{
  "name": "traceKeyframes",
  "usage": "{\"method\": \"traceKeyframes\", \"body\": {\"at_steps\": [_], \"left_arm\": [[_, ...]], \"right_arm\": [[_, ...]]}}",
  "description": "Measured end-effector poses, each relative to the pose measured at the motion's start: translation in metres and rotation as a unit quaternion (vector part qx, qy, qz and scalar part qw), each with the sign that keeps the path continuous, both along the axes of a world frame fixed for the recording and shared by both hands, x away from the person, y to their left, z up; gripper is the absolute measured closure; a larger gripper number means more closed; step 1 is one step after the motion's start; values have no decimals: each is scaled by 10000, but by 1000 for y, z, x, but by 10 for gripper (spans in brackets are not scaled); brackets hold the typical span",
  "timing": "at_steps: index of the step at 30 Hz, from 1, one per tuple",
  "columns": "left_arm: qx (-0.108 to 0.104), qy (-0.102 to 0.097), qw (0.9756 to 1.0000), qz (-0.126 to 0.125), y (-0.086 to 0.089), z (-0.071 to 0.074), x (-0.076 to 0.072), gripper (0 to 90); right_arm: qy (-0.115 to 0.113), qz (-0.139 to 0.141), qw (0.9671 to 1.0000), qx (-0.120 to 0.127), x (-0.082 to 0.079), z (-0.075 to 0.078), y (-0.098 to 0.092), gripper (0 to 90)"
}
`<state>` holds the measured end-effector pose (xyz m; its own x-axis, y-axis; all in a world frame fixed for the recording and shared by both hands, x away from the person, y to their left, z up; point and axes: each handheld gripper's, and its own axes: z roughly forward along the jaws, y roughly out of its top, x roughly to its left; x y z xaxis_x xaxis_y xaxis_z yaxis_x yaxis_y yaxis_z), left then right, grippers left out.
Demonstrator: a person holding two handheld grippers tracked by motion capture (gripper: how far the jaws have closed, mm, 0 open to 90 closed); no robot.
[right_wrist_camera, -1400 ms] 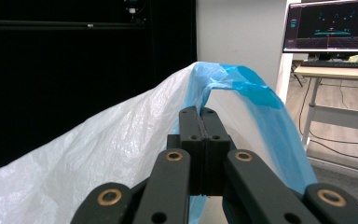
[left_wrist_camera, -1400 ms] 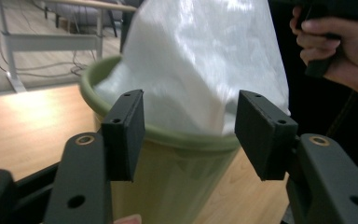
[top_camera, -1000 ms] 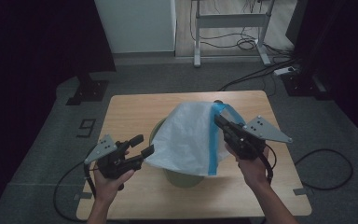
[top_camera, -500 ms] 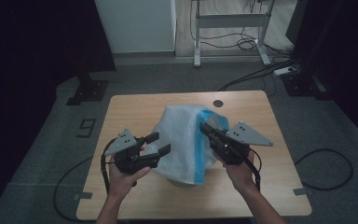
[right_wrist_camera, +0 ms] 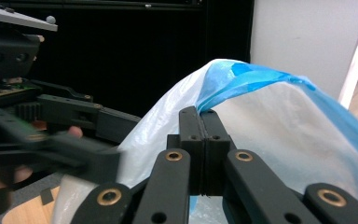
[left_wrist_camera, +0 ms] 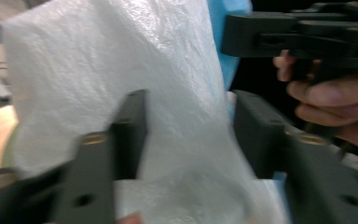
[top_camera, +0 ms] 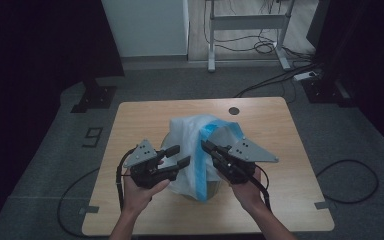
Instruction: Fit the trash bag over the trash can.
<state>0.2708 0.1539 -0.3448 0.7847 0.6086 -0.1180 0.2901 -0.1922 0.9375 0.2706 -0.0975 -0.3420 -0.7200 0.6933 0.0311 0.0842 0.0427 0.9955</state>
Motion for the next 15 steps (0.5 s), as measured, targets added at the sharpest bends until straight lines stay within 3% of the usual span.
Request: {"method": "traceKeyframes", "body": {"at_steps": [2,5,8,15], "left_arm": [[-56,51,10000,-64,0,-1,0,734],[-169,44,9998,-123,3,-2,1,879],[-357,72,9992,-163,7,-2,2,897],[-514,27,9984,-212,13,-2,1,897]], "right_arm": [[11,13,10000,-17,0,-1,1,885],[26,34,10000,-23,0,-2,0,871],[19,68,10000,-32,0,-3,-2,840],[87,138,9999,1,-1,-12,-11,770]]}}
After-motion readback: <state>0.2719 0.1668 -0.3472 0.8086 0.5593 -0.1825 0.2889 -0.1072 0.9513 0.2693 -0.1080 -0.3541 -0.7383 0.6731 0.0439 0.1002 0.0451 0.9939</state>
